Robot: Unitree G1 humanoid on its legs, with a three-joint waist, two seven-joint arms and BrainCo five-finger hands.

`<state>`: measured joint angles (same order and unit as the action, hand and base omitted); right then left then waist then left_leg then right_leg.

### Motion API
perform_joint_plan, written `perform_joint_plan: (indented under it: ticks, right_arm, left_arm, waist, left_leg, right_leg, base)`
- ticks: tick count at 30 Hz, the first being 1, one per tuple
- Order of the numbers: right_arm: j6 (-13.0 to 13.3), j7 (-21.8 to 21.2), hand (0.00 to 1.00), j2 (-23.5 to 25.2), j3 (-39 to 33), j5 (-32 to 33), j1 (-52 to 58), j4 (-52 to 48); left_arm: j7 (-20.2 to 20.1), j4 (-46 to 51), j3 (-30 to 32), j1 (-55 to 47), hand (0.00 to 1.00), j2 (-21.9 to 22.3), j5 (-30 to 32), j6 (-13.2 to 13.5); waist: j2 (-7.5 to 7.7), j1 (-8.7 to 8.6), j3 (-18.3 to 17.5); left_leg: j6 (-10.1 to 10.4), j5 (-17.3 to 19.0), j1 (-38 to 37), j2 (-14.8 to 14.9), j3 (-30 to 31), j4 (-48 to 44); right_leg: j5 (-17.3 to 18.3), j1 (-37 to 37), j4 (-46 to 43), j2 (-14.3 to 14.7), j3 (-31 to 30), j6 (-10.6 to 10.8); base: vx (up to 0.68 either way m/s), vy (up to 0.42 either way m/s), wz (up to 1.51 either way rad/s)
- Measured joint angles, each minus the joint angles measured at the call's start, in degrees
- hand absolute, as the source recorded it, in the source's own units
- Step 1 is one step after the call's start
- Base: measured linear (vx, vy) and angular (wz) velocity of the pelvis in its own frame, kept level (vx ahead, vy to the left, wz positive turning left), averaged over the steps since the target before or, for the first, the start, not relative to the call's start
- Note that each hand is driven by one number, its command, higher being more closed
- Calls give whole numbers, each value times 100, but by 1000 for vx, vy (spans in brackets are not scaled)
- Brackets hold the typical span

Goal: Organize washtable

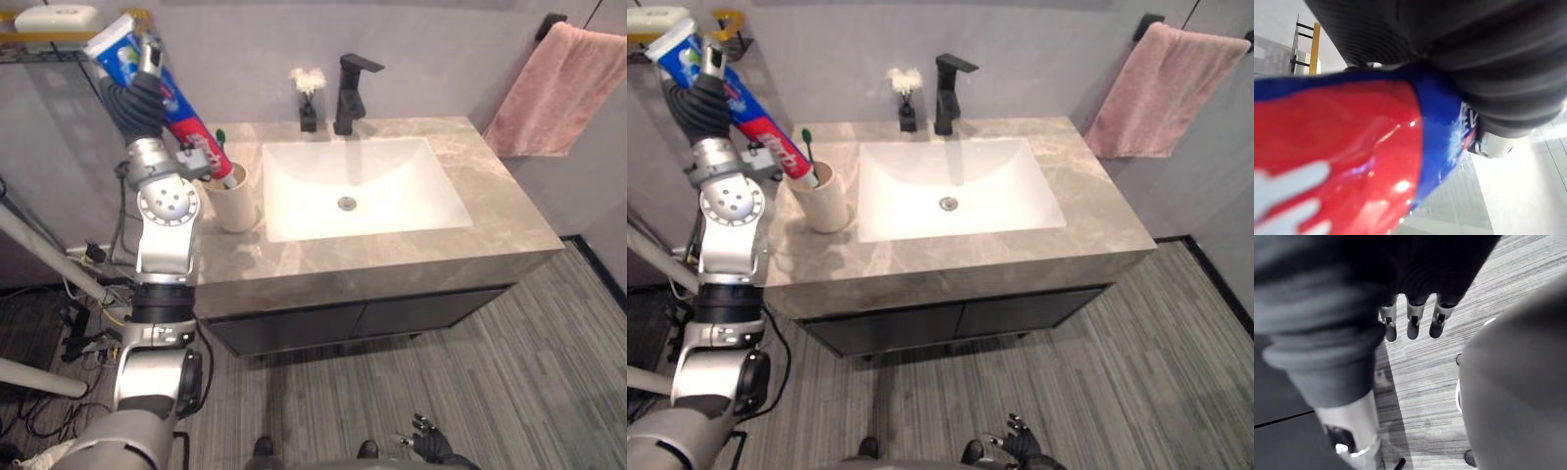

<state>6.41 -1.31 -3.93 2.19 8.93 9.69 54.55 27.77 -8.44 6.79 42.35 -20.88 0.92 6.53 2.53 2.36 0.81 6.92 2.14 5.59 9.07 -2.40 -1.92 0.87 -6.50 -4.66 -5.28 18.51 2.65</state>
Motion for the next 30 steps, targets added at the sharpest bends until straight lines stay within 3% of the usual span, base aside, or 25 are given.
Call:
perform_joint_plan:
  ticks: [30]
  right_arm:
    - [206, -2, 0, -15, 56, 203, -34, -272]
  left_arm:
    - [243, -82, 123, 790, 100, -308, 1, 10]
  waist:
    - [87, -5, 622]
  left_leg:
    - [12, -27, 100, -5, -209, -15]
  right_leg:
    - [-19, -340, -123, -50, -226, -19]
  base:
    - [5, 6, -4]
